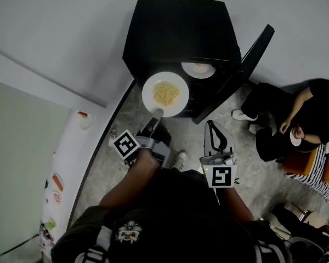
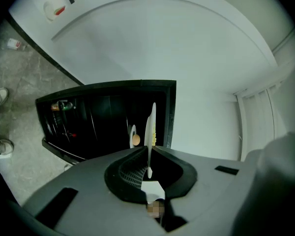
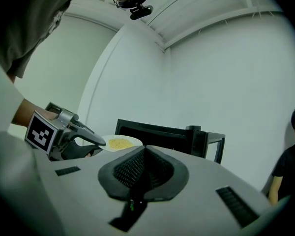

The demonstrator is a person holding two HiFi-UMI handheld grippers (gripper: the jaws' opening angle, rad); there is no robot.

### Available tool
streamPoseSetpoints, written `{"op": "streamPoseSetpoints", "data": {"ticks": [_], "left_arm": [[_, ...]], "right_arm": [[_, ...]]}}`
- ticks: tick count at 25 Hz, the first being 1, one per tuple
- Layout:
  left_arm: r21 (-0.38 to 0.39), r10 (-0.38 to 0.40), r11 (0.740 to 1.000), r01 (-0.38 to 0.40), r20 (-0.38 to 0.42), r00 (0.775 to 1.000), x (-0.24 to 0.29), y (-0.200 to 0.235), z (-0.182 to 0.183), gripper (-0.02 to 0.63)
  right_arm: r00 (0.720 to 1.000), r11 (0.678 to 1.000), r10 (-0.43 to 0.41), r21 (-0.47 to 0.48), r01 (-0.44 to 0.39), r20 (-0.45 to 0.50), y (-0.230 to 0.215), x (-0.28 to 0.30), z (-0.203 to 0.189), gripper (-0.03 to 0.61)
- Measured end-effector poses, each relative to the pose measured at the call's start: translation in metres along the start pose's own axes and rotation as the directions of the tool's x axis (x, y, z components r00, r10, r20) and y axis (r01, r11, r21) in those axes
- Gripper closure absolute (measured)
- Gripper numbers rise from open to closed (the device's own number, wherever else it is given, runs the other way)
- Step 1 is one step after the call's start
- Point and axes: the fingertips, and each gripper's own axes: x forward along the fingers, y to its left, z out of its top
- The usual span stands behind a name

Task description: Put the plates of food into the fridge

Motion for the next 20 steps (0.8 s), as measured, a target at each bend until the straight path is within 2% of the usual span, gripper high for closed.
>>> {"op": "streamPoseSetpoints", "data": {"ticks": [6, 13, 20], "left_arm": [[0.013, 0.015, 1.0, -0.015, 0.021, 1.0, 0.017, 0.027, 0.016, 0.58], [0.075, 0.064, 0.995, -0.068, 0.056, 0.996, 0.046, 0.065, 0.042, 0.581], [0.043, 0.092, 0.995, -0.096, 0.087, 0.992, 0.075, 0.079, 0.057, 0.581]], "right_arm": [[0.999, 1.0, 0.009, 0.013, -0.008, -0.043, 0.001, 0.004, -0.021, 0.554], [0.998, 0.998, 0.036, 0.055, -0.033, -0.054, 0.012, 0.017, -0.031, 0.554], [0.997, 0.998, 0.049, 0.052, -0.046, -0.056, 0.015, 0.027, -0.037, 0.554]]}}
